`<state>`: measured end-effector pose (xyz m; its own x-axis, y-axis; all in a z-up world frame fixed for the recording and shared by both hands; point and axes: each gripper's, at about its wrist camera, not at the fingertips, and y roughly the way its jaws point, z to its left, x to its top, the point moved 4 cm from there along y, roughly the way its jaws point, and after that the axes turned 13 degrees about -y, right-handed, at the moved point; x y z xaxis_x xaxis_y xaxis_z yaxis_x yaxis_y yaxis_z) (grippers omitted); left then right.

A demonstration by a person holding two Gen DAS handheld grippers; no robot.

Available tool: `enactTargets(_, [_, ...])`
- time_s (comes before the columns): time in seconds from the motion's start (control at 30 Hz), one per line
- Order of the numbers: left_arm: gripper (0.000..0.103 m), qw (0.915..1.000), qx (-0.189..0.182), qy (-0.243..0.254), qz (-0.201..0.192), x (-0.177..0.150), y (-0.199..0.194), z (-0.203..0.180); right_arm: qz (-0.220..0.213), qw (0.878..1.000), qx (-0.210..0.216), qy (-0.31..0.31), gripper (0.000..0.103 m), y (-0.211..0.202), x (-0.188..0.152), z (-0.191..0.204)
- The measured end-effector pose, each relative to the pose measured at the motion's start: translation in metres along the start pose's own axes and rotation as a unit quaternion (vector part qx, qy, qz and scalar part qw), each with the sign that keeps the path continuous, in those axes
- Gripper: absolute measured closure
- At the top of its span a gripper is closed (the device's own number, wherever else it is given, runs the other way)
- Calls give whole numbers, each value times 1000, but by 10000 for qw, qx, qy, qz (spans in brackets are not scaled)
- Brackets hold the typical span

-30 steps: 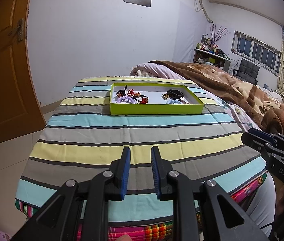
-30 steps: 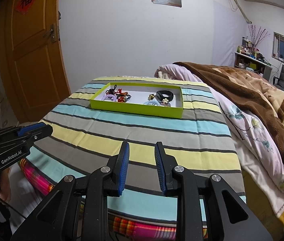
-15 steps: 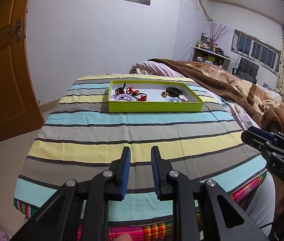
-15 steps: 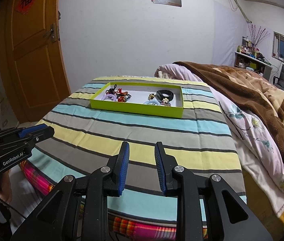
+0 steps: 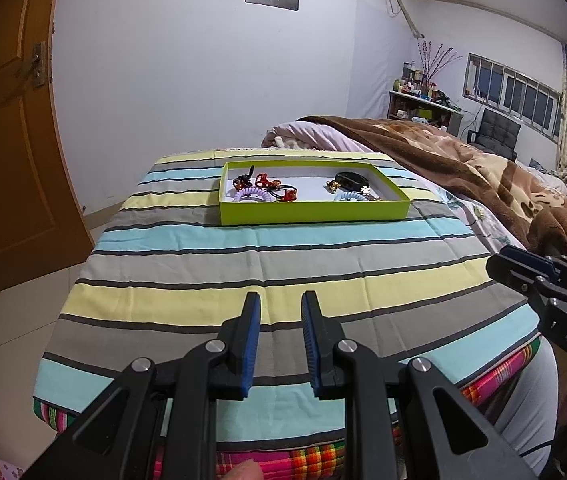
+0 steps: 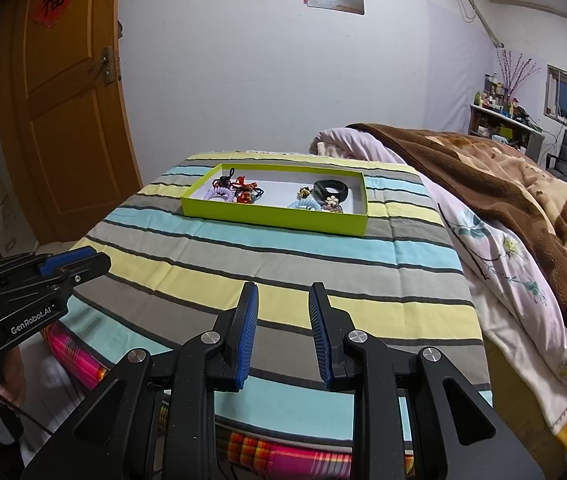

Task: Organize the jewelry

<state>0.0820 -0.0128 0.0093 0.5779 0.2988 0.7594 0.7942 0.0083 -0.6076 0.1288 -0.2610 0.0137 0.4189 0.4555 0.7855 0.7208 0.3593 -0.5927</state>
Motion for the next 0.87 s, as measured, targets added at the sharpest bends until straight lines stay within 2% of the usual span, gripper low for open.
enactTargets(0.37, [81, 9999, 145, -27, 26, 0, 3, 1, -5, 10000, 4, -20, 76, 0, 1, 0])
enactTargets(0.87, [81, 9998, 93, -170, 5, -1, 4, 5, -13, 10000, 7, -23, 76, 2, 1, 2])
